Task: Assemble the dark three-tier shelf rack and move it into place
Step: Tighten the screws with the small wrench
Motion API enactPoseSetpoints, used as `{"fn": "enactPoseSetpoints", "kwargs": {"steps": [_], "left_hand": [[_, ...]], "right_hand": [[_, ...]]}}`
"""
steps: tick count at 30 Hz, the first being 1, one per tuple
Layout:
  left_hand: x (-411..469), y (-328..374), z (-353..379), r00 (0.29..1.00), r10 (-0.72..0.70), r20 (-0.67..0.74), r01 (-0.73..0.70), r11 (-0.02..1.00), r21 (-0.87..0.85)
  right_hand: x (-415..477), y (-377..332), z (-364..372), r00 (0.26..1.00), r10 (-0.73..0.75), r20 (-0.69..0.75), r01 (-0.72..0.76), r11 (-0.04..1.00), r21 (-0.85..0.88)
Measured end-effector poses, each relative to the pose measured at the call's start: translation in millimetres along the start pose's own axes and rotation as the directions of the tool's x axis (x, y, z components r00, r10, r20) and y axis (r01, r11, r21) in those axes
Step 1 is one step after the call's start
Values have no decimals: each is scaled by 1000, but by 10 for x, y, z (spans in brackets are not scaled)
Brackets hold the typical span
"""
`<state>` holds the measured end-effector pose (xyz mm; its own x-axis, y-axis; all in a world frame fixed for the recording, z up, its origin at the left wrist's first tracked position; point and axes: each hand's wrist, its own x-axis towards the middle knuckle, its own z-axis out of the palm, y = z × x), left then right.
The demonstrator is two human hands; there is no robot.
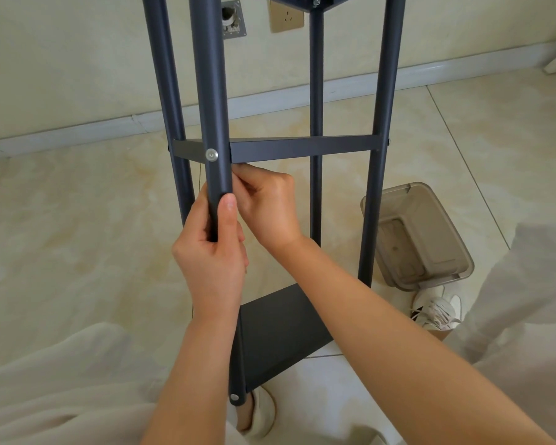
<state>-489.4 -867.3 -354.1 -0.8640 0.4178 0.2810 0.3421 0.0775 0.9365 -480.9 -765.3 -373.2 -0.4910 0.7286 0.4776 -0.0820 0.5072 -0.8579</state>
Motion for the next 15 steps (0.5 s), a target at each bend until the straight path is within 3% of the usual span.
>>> {"fn": "enactPoseSetpoints", "kwargs": {"steps": [6, 15], "left_hand": [[-3, 9, 12, 1000, 16, 11, -16, 1000, 11], [-39, 68, 49, 999, 32, 36, -32, 999, 14]], "right_hand": [[-138, 60, -179, 995, 42, 96, -37, 998, -51], [-448, 355, -597, 979, 174, 101, -162, 980, -119]]}}
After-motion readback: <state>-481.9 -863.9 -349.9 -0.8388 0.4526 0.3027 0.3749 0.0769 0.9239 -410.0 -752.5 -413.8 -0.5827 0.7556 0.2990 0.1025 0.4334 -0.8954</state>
